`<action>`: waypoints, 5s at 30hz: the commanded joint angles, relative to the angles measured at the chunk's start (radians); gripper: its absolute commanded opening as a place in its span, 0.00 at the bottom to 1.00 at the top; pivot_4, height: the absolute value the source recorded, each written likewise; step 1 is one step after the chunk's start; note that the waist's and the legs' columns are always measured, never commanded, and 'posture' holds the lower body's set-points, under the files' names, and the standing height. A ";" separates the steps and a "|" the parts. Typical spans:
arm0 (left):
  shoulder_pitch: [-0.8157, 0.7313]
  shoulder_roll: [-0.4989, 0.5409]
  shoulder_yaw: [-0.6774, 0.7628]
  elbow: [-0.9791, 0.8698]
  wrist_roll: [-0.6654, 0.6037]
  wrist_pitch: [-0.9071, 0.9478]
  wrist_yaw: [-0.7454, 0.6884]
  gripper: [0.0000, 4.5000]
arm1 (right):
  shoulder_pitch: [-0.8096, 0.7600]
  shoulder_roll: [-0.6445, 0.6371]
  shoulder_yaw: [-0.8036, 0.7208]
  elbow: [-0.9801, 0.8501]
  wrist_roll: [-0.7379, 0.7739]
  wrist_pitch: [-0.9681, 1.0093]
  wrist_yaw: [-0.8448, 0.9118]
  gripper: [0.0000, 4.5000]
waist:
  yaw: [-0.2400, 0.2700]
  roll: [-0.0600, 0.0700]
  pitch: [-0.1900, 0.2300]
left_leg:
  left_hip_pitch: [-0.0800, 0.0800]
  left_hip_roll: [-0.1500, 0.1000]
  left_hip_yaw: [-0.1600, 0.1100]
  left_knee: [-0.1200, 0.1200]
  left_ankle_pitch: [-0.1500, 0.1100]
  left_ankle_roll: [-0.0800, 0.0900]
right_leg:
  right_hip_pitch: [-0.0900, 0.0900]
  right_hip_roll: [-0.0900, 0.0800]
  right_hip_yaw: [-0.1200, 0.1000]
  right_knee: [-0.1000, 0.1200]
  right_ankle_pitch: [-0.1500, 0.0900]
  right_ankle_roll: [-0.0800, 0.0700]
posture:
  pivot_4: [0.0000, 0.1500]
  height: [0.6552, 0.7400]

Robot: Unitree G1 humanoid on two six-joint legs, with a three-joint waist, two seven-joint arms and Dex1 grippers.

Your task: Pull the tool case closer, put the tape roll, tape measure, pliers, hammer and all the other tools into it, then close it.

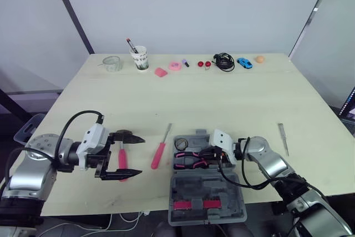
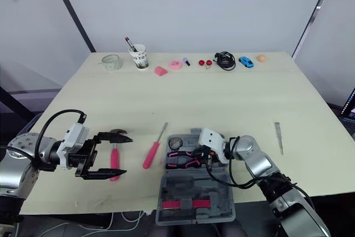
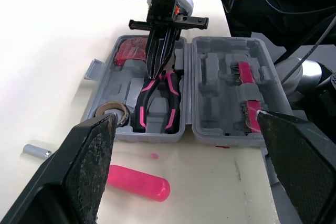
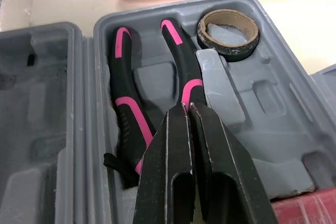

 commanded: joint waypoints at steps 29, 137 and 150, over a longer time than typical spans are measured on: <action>0.132 -0.114 0.058 -0.141 0.029 0.059 0.259 1.00 | 0.103 0.041 -0.142 -0.125 0.037 -0.102 -0.157 0.03 | 0.000 0.006 -0.015 | 0.001 0.001 -0.002 0.000 0.000 0.000 | -0.003 -0.001 0.004 0.004 -0.001 -0.002 | 1.00 1.00; -0.060 -0.258 -0.318 0.246 0.397 0.000 0.247 0.00 | 0.321 -0.251 -0.164 -0.140 0.026 -0.174 0.055 0.00 | 0.011 -0.001 -0.006 | 0.003 -0.001 0.000 0.000 -0.001 0.000 | 0.001 -0.014 -0.016 0.002 -0.001 -0.001 | 1.00 1.00; -0.085 -0.348 -0.374 0.171 0.429 0.107 0.325 0.00 | 0.333 -0.244 -0.162 -0.175 0.021 -0.148 0.048 0.00 | 0.012 0.000 -0.006 | 0.003 -0.001 0.000 0.000 -0.001 0.000 | 0.001 -0.014 -0.015 0.003 -0.001 -0.001 | 1.00 1.00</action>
